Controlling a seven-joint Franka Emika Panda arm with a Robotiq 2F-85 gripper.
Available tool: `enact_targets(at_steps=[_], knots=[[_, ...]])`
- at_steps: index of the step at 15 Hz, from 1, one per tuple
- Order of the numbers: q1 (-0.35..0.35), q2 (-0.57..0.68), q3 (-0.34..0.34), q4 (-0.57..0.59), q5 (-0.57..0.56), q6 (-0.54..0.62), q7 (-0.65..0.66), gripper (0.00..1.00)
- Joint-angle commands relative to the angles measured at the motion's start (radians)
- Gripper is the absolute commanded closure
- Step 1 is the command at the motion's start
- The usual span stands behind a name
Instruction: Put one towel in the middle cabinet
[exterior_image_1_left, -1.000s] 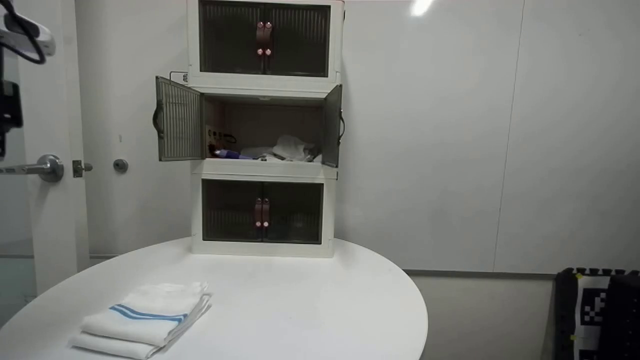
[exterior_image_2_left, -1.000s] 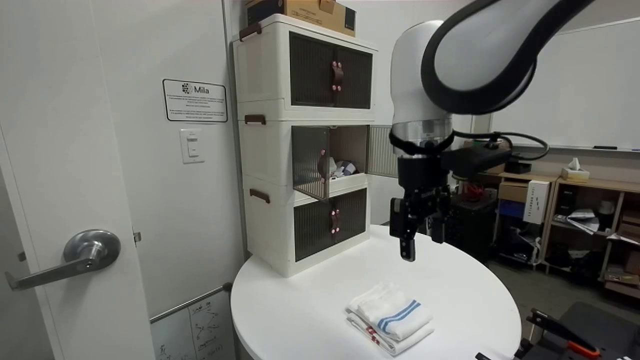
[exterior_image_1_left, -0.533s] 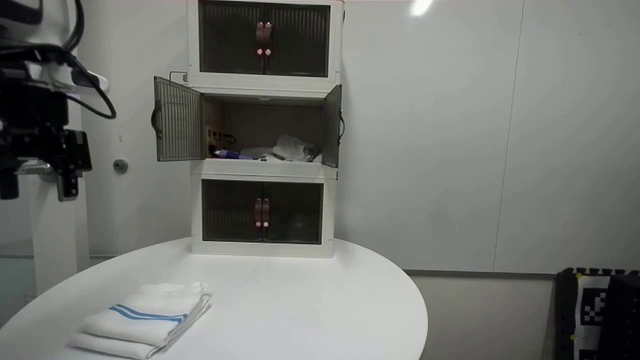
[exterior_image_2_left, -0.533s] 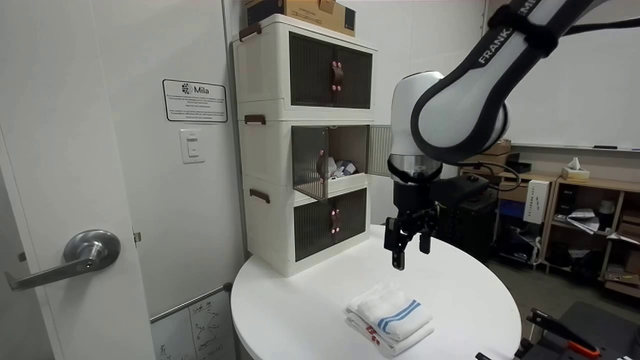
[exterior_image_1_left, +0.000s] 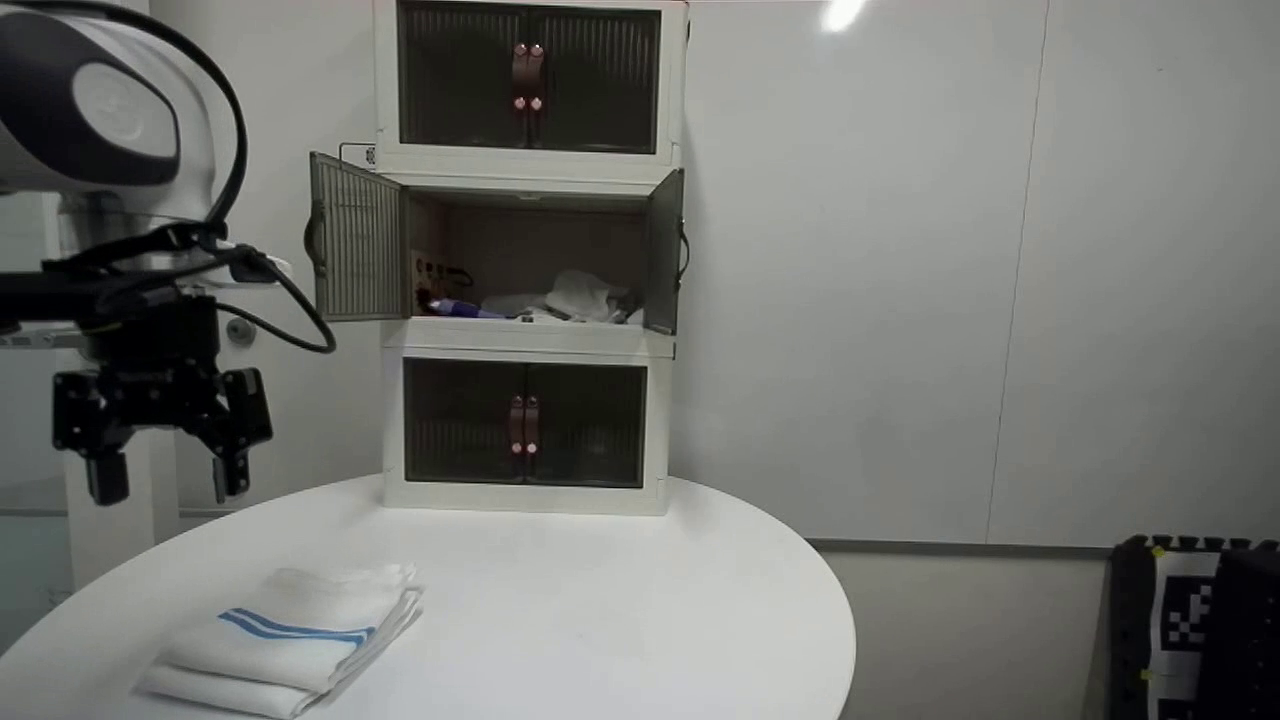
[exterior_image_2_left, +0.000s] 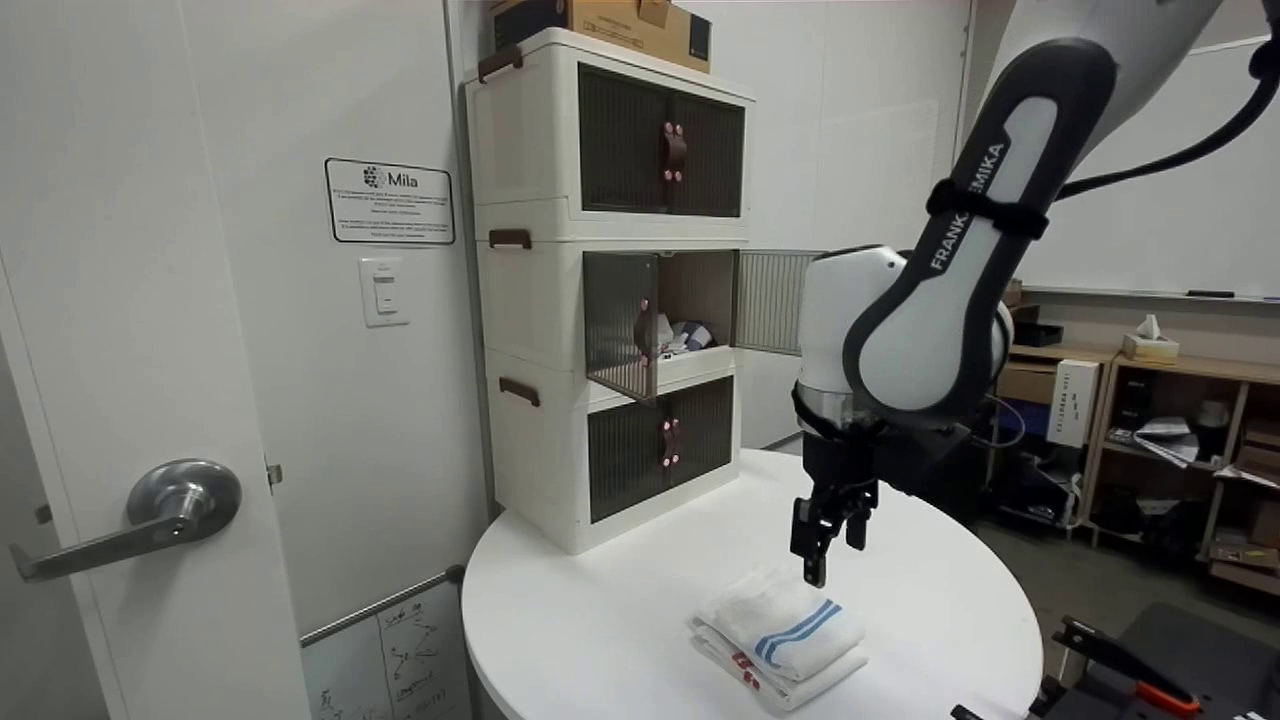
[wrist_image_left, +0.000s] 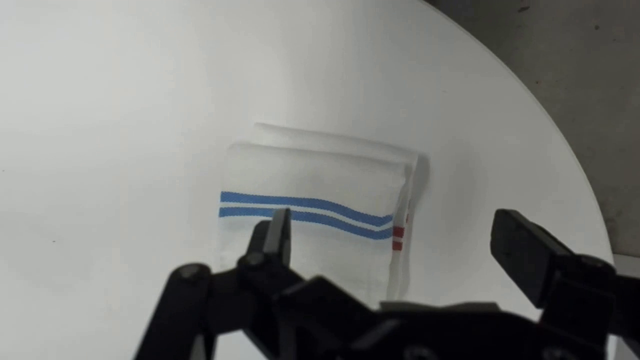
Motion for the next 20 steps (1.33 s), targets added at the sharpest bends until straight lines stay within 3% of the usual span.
enact_targets(at_steps=[1, 5, 8, 13, 20], knots=[[-0.017, 0.110, -0.082, 0.000, -0.209, 0.140, 0.092, 0.00], [0.016, 0.226, -0.227, 0.042, -0.371, 0.245, 0.173, 0.00], [0.034, 0.324, -0.280, 0.080, -0.375, 0.338, 0.193, 0.00], [0.061, 0.478, -0.269, 0.167, -0.326, 0.424, 0.186, 0.00], [0.085, 0.653, -0.256, 0.315, -0.298, 0.457, 0.189, 0.00]])
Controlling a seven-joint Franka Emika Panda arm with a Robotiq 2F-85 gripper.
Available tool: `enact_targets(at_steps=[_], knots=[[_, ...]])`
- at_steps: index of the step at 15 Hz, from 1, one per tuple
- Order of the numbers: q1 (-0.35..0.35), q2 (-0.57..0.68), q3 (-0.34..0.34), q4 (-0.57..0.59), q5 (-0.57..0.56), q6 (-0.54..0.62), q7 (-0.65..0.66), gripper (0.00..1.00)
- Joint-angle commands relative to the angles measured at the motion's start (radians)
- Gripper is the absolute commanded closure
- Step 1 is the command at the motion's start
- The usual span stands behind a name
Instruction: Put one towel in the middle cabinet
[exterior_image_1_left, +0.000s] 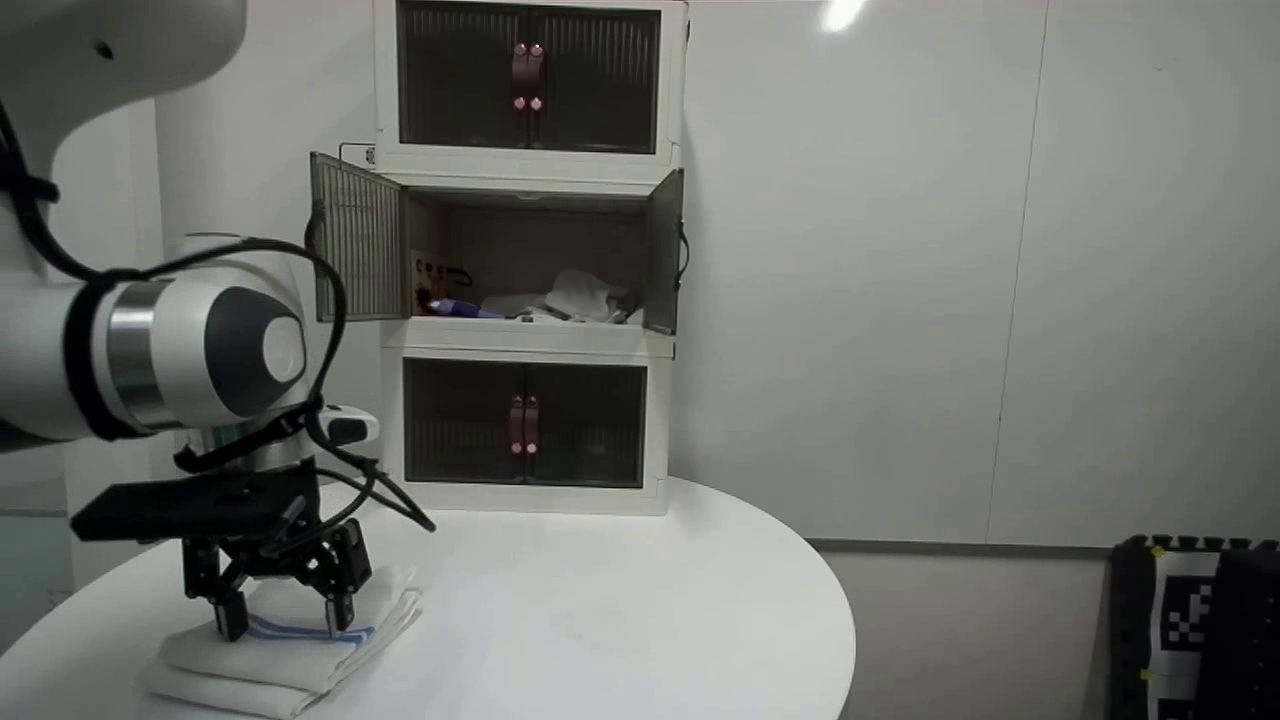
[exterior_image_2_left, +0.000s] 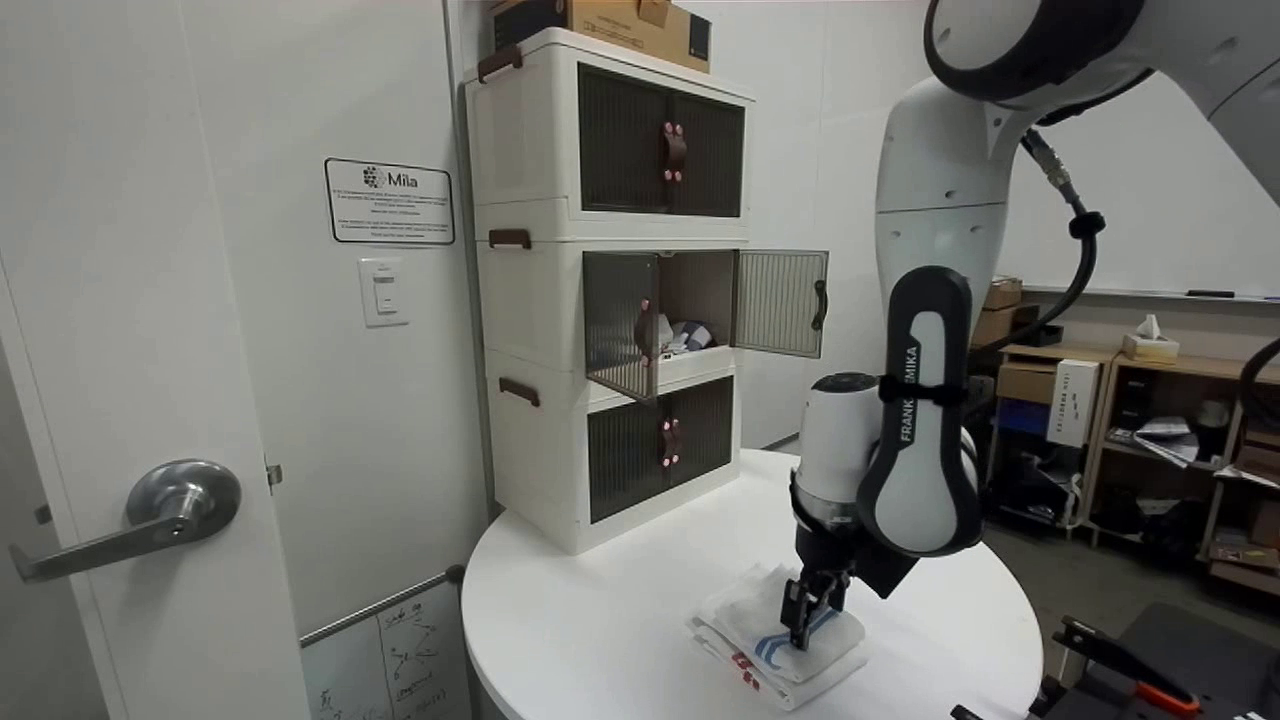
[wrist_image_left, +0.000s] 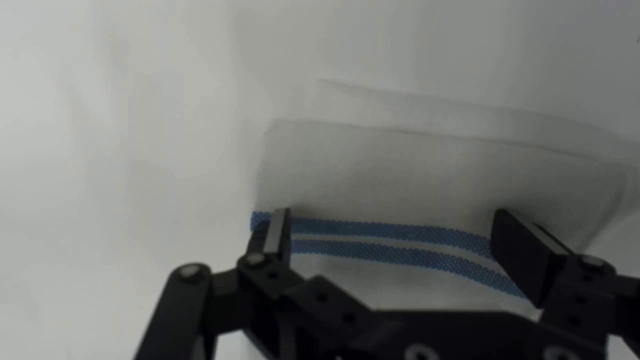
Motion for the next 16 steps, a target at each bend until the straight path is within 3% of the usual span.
enact_targets(at_steps=[1, 2, 4, 5, 6, 13, 16], knots=[[0.007, 0.095, 0.006, 0.078, 0.021, 0.038, 0.015, 0.02], [0.005, 0.109, 0.007, 0.089, 0.023, 0.041, 0.014, 0.26], [-0.001, 0.126, 0.011, 0.102, 0.020, 0.045, 0.009, 0.31], [-0.002, 0.131, 0.012, 0.106, 0.019, 0.048, 0.008, 0.38], [0.005, 0.125, 0.028, 0.089, 0.165, 0.052, -0.123, 0.47], [-0.035, 0.101, 0.069, 0.058, 0.326, 0.070, -0.274, 0.98], [-0.105, 0.067, 0.118, 0.034, 0.343, 0.080, -0.297, 1.00]])
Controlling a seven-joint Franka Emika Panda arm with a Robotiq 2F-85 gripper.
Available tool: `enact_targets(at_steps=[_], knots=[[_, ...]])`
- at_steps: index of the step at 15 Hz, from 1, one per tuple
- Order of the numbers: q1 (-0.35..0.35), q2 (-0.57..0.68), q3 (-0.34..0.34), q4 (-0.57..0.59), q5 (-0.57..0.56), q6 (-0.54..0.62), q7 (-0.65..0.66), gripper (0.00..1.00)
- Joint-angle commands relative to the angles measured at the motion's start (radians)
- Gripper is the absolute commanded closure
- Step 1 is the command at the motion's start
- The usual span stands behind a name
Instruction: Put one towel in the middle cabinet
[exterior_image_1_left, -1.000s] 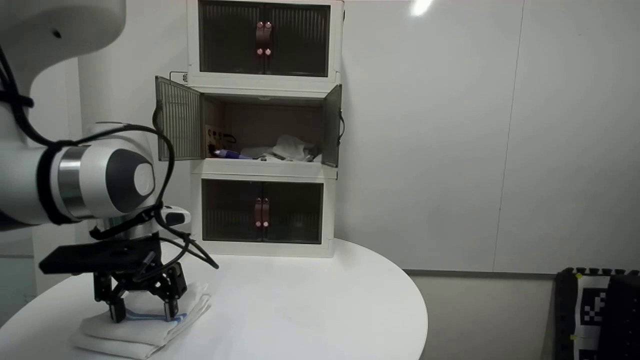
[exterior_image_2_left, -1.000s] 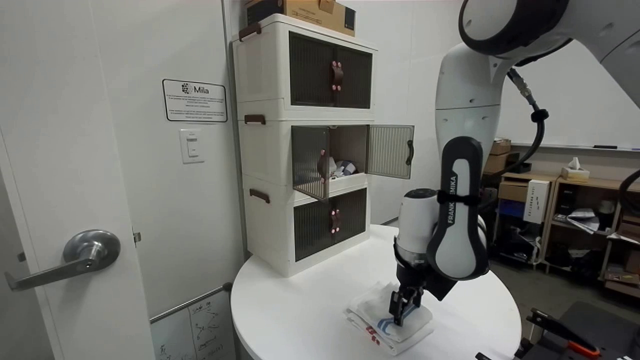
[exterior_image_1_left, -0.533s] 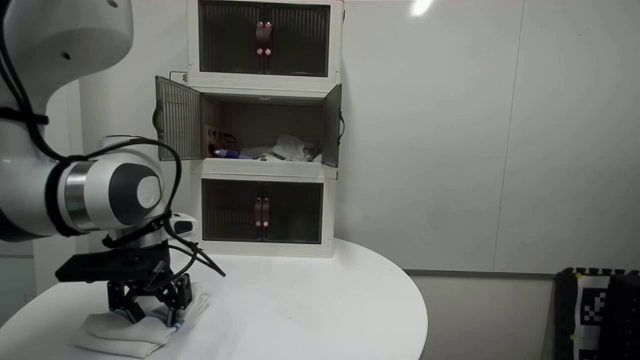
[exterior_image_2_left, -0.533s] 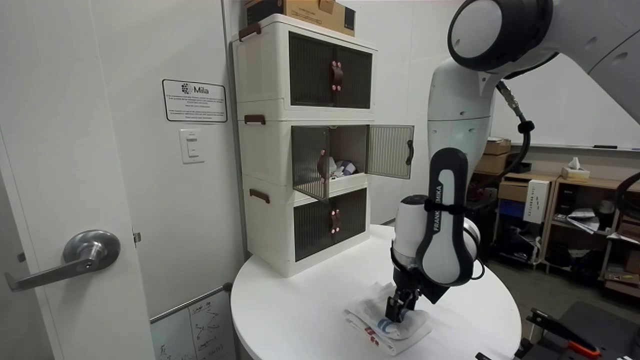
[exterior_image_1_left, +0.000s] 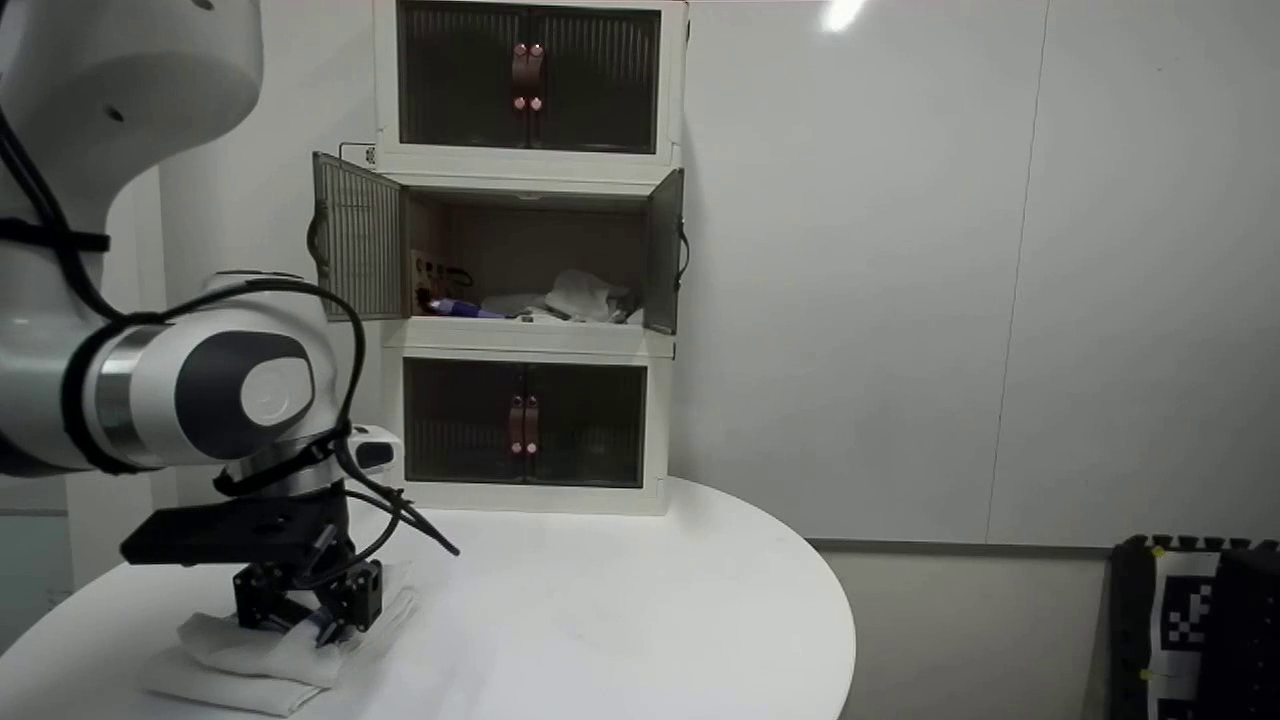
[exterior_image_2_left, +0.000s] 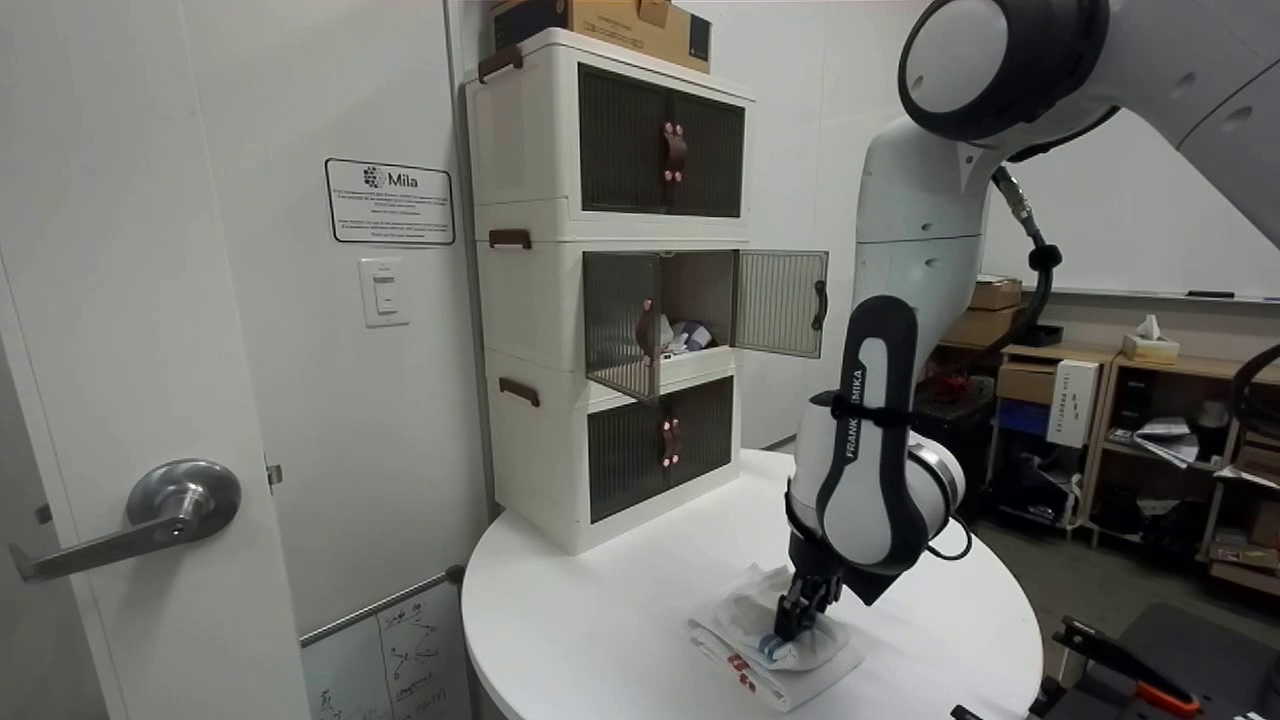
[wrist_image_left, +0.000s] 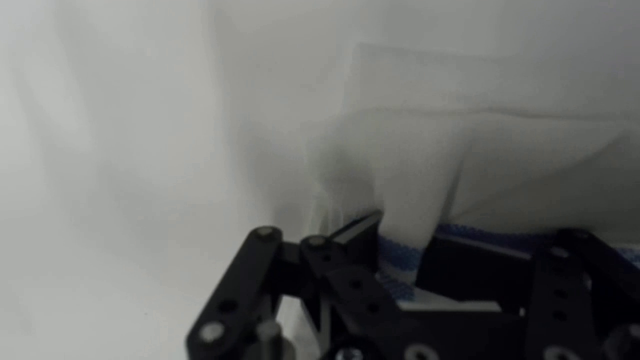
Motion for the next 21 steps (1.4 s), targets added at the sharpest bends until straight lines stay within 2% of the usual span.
enact_targets(at_steps=[1, 5, 6, 7, 9, 13, 14, 15, 17, 20, 21], knots=[[-0.105, -0.038, 0.085, -0.040, 0.038, 0.041, -0.054, 1.00], [-0.312, -0.123, 0.253, -0.083, 0.016, 0.030, -0.055, 1.00], [-0.416, -0.119, 0.290, -0.083, -0.017, 0.030, -0.087, 0.75], [-0.470, -0.121, 0.320, -0.084, -0.029, 0.028, -0.101, 0.74], [-0.587, -0.111, 0.370, -0.083, -0.059, 0.018, -0.147, 0.60], [-0.778, -0.077, 0.410, -0.062, -0.118, -0.047, -0.257, 0.30], [-0.606, -0.158, 0.398, -0.151, -0.031, -0.039, -0.164, 0.24], [-0.616, -0.161, 0.417, -0.162, -0.023, -0.048, -0.163, 0.18], [-0.606, -0.169, 0.495, -0.179, 0.004, -0.068, -0.136, 0.02], [-0.603, -0.176, 0.652, -0.173, 0.056, -0.095, -0.080, 0.00], [-0.589, -0.185, 0.681, -0.164, 0.074, -0.102, -0.066, 0.00]])
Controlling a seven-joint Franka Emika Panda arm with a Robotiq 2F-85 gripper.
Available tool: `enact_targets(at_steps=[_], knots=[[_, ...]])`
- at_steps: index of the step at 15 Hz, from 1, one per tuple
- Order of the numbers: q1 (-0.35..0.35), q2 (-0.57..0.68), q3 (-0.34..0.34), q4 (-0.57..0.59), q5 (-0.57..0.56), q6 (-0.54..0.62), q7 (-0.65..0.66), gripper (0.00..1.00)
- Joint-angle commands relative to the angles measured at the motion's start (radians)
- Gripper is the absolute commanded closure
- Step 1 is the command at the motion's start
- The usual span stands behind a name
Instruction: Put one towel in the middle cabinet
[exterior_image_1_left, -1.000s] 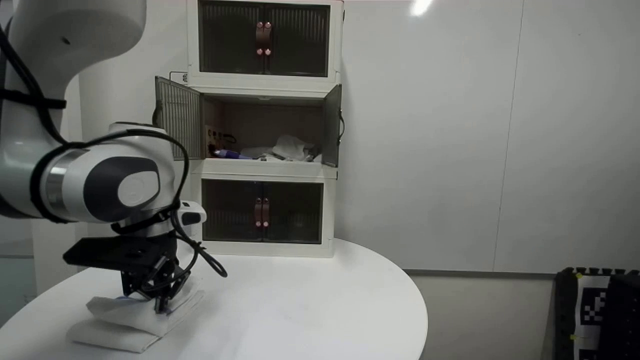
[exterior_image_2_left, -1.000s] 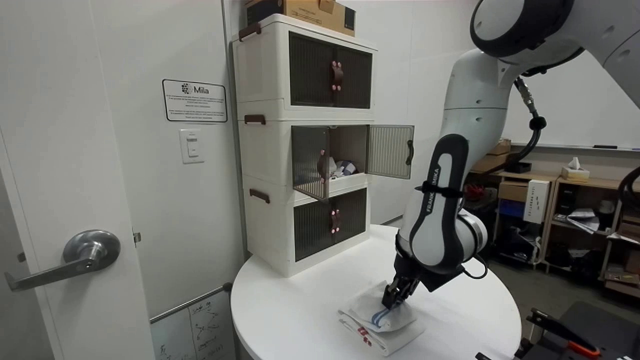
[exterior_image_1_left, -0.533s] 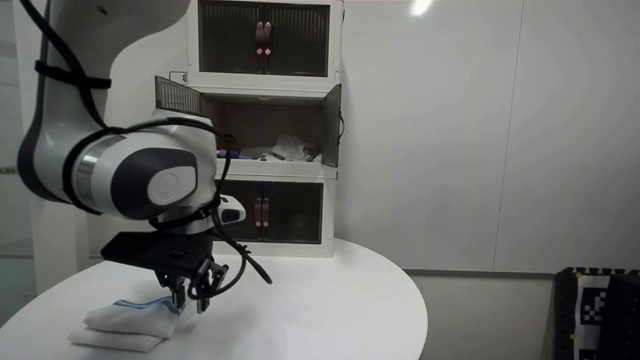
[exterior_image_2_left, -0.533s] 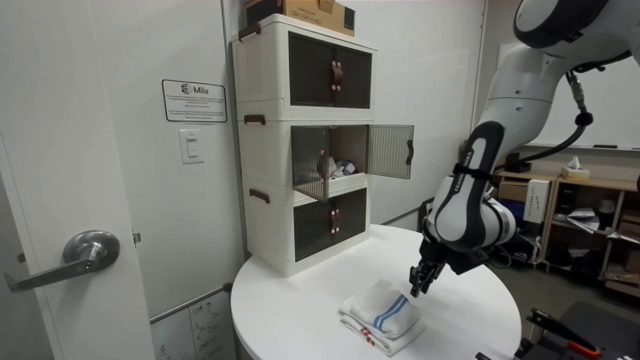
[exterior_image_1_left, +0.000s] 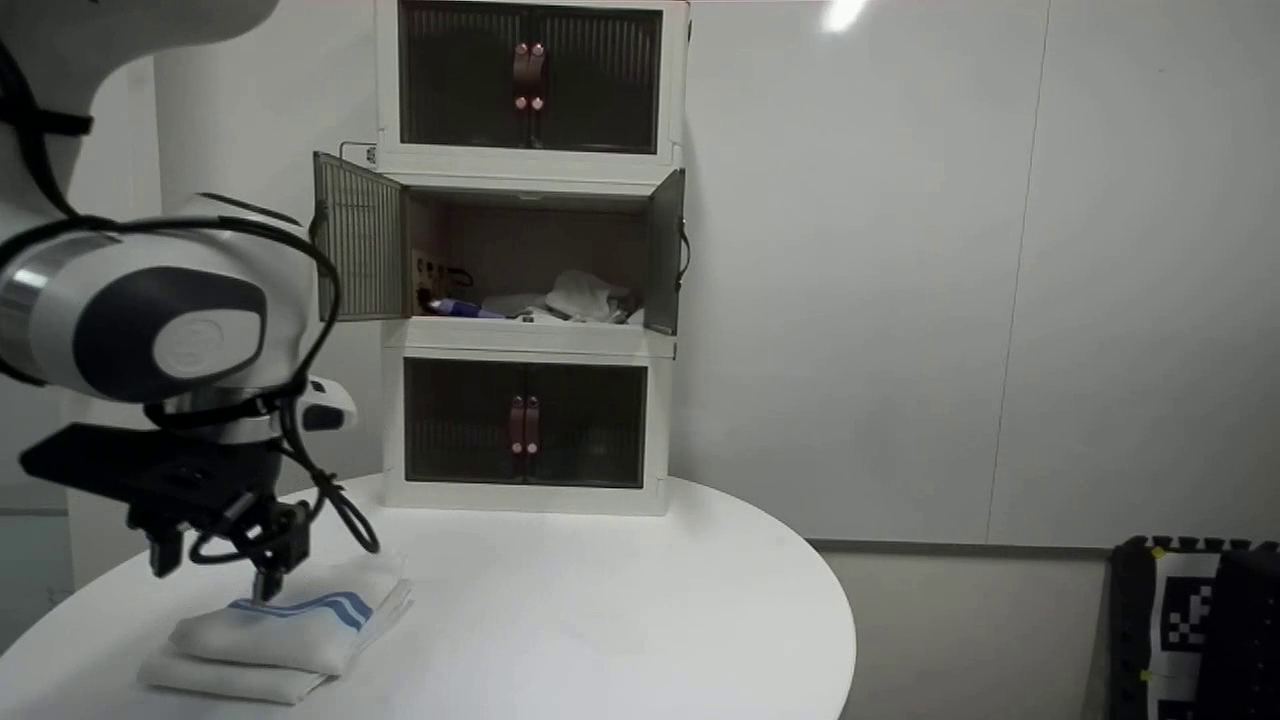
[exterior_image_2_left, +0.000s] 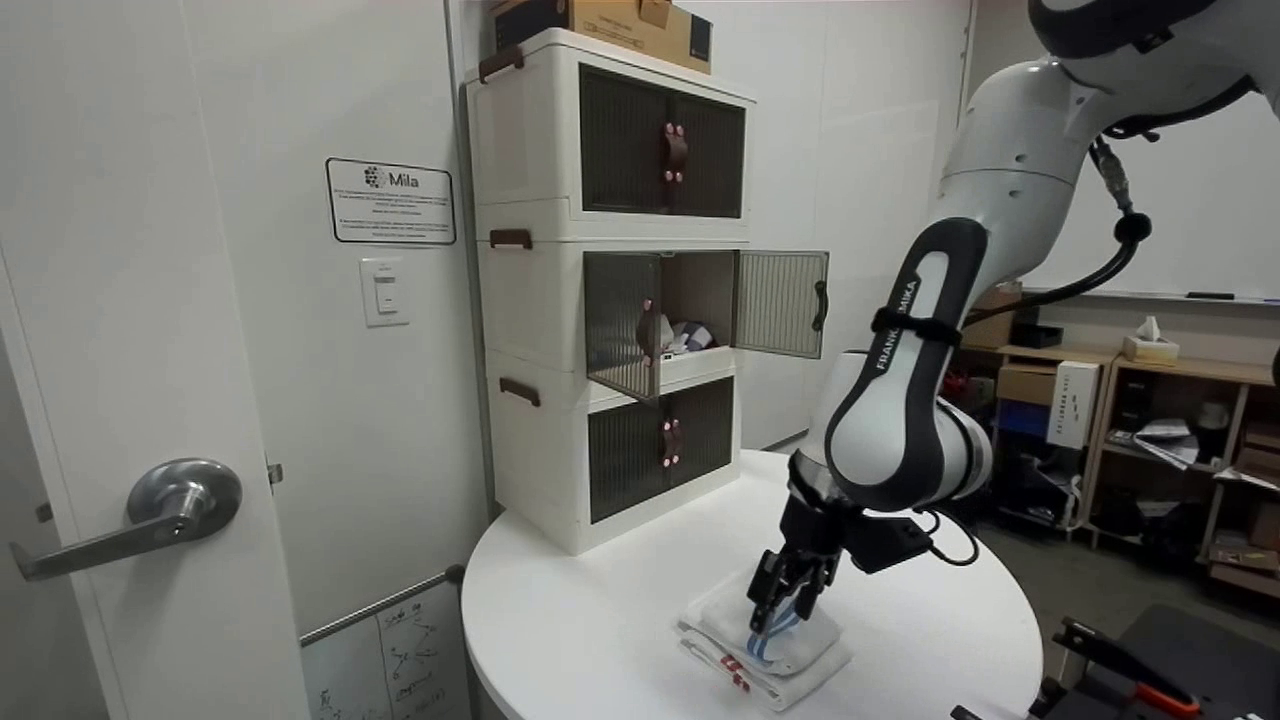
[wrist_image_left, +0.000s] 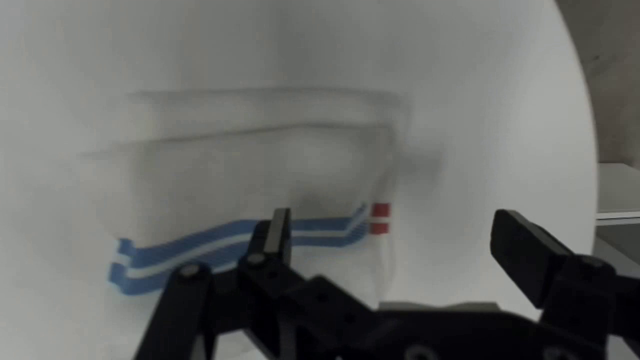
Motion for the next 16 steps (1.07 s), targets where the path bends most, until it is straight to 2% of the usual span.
enact_targets(at_steps=[1, 2, 4, 7, 9, 11, 12, 16], knots=[[0.064, -0.069, 0.067, 0.008, 0.077, -0.039, 0.058, 0.00], [0.116, -0.101, 0.044, 0.014, 0.103, -0.053, 0.080, 0.00], [0.250, -0.158, -0.064, 0.030, 0.143, -0.068, 0.099, 0.00], [0.471, -0.195, -0.285, 0.055, 0.168, -0.112, 0.114, 0.00], [0.623, -0.175, -0.446, 0.081, 0.111, -0.128, 0.173, 0.00], [0.711, -0.133, -0.531, 0.107, 0.127, -0.138, 0.160, 0.00], [0.797, -0.130, -0.627, 0.078, 0.116, -0.132, 0.193, 0.00], [0.870, -0.010, -0.692, 0.128, 0.140, -0.112, 0.214, 0.00]])
